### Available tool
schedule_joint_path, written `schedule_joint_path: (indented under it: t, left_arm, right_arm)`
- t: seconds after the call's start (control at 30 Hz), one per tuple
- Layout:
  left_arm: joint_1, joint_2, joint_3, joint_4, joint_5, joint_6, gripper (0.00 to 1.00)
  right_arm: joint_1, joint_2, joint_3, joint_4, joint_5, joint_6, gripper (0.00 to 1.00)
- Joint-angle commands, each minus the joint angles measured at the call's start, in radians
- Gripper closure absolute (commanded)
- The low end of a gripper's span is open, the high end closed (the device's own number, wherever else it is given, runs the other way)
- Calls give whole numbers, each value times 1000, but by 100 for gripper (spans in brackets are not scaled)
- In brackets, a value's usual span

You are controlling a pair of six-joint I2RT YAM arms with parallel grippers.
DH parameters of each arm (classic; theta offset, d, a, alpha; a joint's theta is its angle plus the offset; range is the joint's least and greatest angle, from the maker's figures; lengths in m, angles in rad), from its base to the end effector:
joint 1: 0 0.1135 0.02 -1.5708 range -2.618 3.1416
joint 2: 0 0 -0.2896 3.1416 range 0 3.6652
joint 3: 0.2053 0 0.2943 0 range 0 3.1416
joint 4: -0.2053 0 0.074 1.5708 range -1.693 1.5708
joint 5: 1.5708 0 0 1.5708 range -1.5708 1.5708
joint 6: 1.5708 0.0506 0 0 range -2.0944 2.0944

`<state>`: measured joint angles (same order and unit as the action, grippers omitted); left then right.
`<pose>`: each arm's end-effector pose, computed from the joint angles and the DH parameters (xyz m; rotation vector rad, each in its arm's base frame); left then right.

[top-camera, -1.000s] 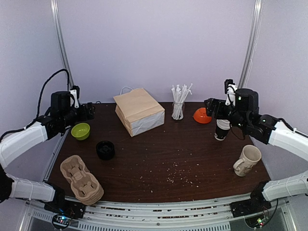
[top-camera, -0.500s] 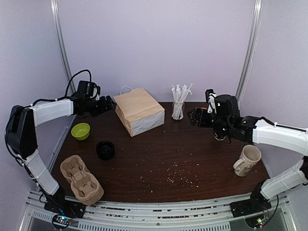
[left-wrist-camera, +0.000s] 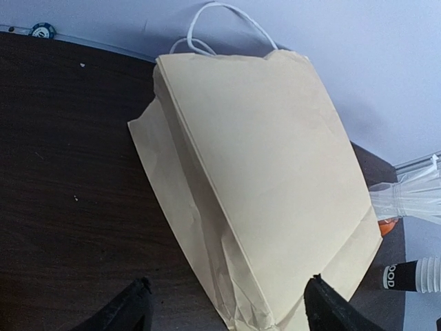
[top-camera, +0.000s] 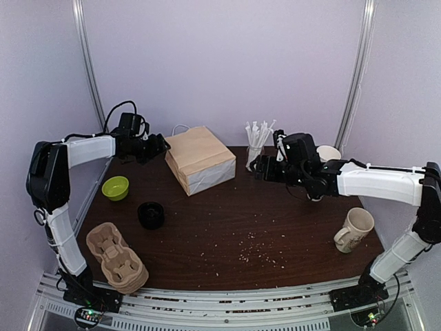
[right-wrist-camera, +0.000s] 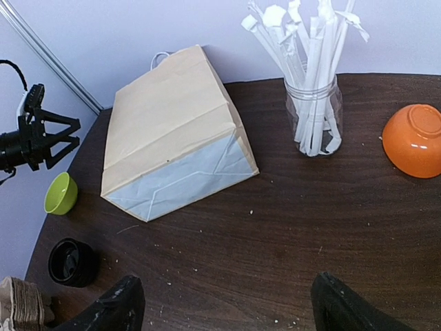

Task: Pack the takeout coffee

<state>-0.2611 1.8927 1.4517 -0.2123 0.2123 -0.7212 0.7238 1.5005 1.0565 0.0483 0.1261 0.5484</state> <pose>0.4763 -0.1383 0.2445 -0.4095 2.2834 -0.7573 0.3041 0.2603 0.2849 -0.0928 2.0296 0.7001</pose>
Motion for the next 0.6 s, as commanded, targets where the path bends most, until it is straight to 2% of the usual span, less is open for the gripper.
schedule_joint_path:
  t: [0.0, 0.23, 0.37, 0.57]
  left_arm:
    - [5, -23, 15, -15, -6, 66, 22]
    - [5, -47, 25, -57, -35, 119, 22]
    - [5, -125, -35, -80, -55, 157, 21]
    - [6, -250, -138, -114, -104, 229, 20]
  right_arm:
    - [3, 90, 117, -3, -41, 21, 15]
    - [2, 261, 306, -16, -74, 58, 18]
    - [9, 303, 349, -35, -122, 48, 20]
    - [-36, 278, 367, -165, -3, 23, 22]
